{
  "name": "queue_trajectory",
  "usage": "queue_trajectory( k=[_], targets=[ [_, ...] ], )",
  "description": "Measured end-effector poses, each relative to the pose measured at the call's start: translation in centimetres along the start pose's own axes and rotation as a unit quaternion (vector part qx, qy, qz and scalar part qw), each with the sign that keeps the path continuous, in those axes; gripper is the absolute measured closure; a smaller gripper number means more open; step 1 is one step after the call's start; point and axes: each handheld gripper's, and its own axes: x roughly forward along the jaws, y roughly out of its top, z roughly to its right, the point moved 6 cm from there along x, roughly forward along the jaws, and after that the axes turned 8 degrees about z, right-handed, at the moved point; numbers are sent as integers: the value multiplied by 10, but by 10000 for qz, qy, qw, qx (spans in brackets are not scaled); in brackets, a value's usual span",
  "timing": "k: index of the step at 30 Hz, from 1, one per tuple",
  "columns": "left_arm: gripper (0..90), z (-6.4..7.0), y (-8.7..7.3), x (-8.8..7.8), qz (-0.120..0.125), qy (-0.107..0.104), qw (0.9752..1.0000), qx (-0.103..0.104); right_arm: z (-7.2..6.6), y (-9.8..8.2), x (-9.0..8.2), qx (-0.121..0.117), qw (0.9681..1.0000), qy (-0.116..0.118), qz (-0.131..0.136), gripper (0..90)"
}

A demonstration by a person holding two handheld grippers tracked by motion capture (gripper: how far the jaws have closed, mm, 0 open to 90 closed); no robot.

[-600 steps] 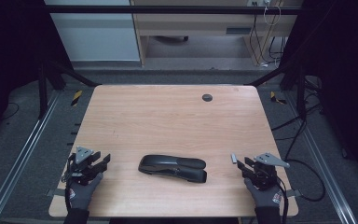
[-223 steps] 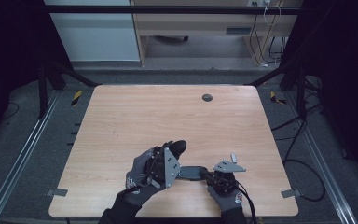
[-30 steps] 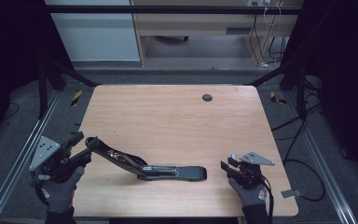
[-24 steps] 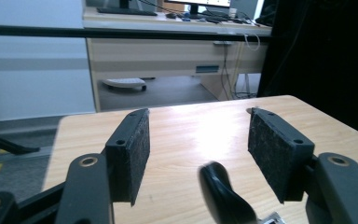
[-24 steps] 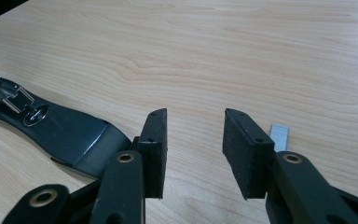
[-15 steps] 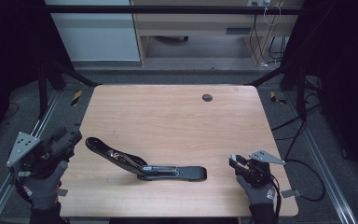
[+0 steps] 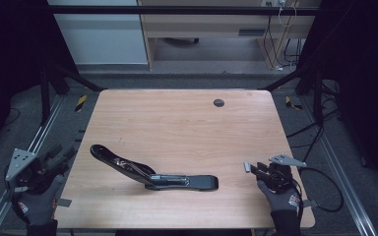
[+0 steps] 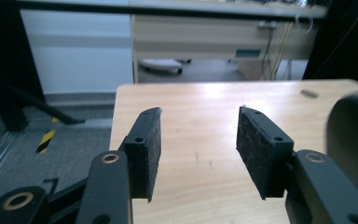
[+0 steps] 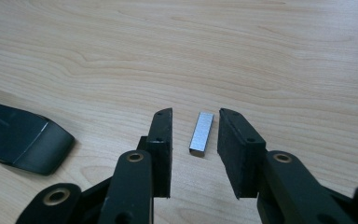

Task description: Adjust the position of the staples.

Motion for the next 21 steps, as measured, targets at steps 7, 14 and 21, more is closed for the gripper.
queue_trajectory(
  k=[7, 14, 21],
  targets=[
    [497, 7, -31, 8, -460, -2, 9989, 42, -2, 2, 10, -128, 9997, 9, -185, 686],
    [496, 14, -53, 11, -760, -53, 9970, 128, -2, 7, 16, -330, 9989, -89, -309, 717],
    [490, 22, -76, 14, -1079, -143, 9936, 295, -2, 5, 26, -279, 9977, -185, -587, 729]
  ],
)
